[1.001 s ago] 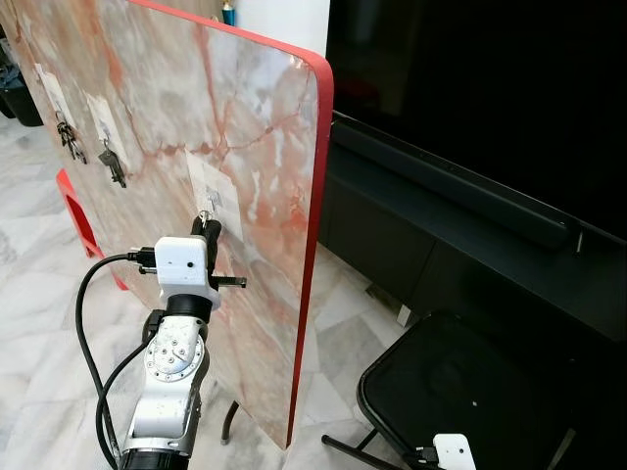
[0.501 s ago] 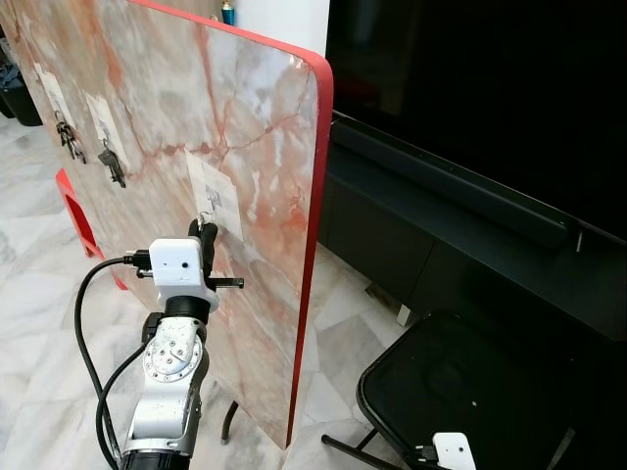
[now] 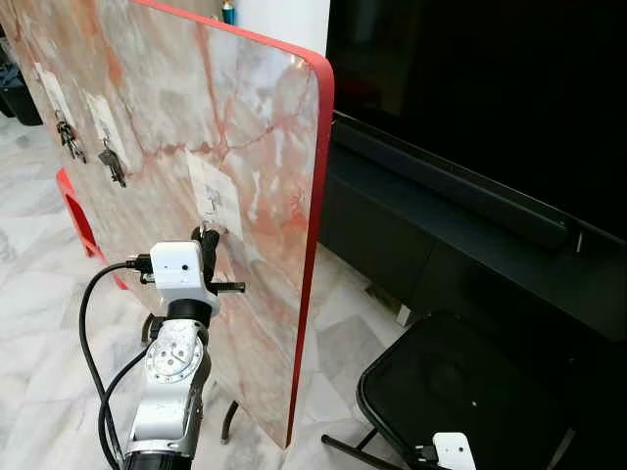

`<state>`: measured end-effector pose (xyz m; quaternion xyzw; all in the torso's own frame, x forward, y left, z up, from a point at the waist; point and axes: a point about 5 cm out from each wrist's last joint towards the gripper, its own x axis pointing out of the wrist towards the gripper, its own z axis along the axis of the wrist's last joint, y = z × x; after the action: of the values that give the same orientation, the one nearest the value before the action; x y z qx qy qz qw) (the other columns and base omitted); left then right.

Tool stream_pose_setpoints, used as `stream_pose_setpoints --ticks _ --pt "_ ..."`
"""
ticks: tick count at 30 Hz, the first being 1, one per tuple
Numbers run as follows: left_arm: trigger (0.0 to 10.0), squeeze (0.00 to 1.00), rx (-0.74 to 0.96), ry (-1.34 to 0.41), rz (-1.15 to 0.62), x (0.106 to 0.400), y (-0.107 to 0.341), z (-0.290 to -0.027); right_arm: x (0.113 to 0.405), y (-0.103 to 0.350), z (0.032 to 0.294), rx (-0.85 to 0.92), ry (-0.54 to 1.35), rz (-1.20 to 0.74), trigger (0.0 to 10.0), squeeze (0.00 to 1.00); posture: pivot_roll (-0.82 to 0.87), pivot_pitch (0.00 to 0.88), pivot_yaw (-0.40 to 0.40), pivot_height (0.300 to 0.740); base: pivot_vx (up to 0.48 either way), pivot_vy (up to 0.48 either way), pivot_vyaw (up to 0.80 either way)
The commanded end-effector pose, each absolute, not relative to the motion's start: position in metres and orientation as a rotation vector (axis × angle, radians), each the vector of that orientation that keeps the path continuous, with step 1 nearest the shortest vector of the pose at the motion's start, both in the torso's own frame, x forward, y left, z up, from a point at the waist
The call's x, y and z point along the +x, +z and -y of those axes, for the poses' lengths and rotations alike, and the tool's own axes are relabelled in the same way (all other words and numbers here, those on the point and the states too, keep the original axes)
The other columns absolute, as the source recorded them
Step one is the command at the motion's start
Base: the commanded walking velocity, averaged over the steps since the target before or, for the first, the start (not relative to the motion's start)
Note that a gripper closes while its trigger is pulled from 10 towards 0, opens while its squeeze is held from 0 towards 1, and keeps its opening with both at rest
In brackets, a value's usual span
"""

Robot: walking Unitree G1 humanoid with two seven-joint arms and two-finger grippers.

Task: Hang keys on a hook

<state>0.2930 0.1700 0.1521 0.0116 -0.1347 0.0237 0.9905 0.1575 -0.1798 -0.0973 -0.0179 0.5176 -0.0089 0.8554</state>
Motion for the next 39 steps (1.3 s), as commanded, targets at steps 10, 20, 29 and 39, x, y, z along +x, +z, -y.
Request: stream_pose_setpoints --ticks 10,20,29,39 --pt "10.0 0.0 0.055 -0.052 0.351 0.294 0.171 -0.153 0.158 -0.097 0.183 -0.05 -0.024 -1.091 10.0 0.0 0.06 0.0 -0.087 0.74 0.0 0.0 0.0" --pt "10.0 0.0 0.064 -0.038 0.392 0.294 0.182 -0.158 0.158 -0.097 0.183 -0.05 -0.024 -1.092 10.0 0.0 0.06 0.0 -0.087 0.74 0.0 0.0 0.0" --pt "10.0 0.0 0.071 -0.057 0.397 0.292 0.183 -0.154 0.158 -0.097 0.183 -0.05 -0.025 -1.091 10.0 0.0 0.06 0.0 -0.085 0.74 0.0 0.0 0.0" --pt "10.0 0.0 0.079 -0.042 0.365 0.286 0.176 -0.159 0.158 -0.097 0.183 -0.05 -0.022 -1.092 10.0 0.0 0.06 0.0 -0.085 0.74 0.0 0.0 0.0"
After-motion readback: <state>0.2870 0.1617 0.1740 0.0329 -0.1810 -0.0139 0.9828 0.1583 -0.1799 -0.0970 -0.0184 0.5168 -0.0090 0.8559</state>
